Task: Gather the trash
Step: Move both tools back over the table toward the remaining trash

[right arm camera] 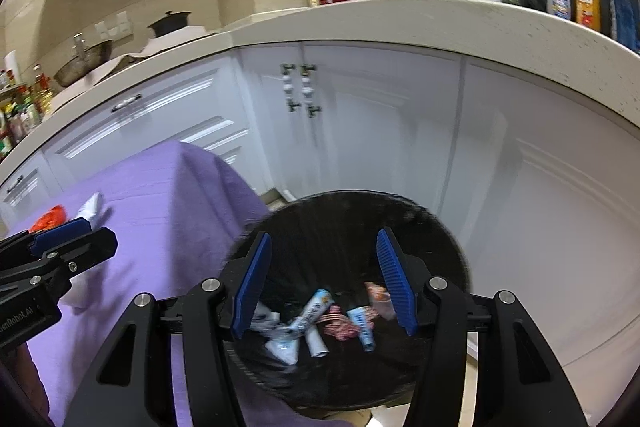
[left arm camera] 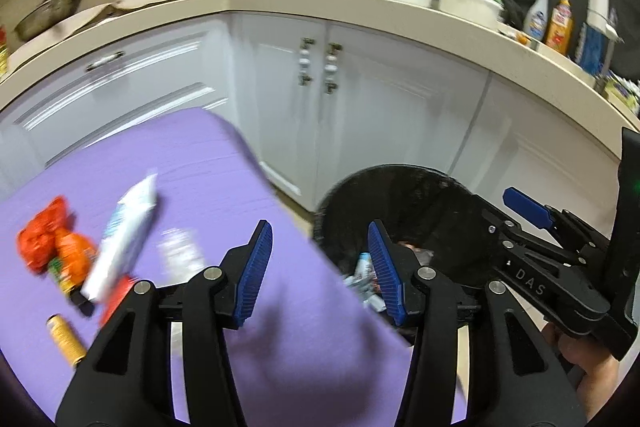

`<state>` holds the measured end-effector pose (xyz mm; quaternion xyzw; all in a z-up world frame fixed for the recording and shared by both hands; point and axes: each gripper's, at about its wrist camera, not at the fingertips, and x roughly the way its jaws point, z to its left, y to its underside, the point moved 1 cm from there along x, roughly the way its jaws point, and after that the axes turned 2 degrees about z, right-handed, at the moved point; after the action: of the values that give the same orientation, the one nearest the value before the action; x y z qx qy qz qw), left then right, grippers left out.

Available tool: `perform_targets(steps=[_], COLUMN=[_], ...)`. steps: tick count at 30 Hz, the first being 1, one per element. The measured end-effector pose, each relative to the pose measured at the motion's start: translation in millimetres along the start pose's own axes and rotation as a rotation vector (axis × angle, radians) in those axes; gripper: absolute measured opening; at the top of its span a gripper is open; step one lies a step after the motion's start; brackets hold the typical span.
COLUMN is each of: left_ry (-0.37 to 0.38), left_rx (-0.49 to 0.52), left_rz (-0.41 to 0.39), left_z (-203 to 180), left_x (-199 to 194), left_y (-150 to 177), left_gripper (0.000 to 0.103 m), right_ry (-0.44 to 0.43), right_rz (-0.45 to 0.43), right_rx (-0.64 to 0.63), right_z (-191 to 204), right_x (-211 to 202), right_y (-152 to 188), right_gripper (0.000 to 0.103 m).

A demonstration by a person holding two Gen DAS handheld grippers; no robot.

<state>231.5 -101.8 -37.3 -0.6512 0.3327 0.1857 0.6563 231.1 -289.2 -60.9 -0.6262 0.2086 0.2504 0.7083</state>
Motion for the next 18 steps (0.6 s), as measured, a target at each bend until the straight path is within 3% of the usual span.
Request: perform_targets(steps=[18], left_ry=[-0.248], left_rx=[-0.247], left_rz=[-0.023], left_z=[157.4], left_x=[-84.0], left_y=[60.5], left_gripper=[0.05], right_ry=[-0.202], right_rz=[0.036], right_rx=[-0.18], right_z=[141.7], right_x=[-4.1], right_y=[14.8], right_gripper=[0.057])
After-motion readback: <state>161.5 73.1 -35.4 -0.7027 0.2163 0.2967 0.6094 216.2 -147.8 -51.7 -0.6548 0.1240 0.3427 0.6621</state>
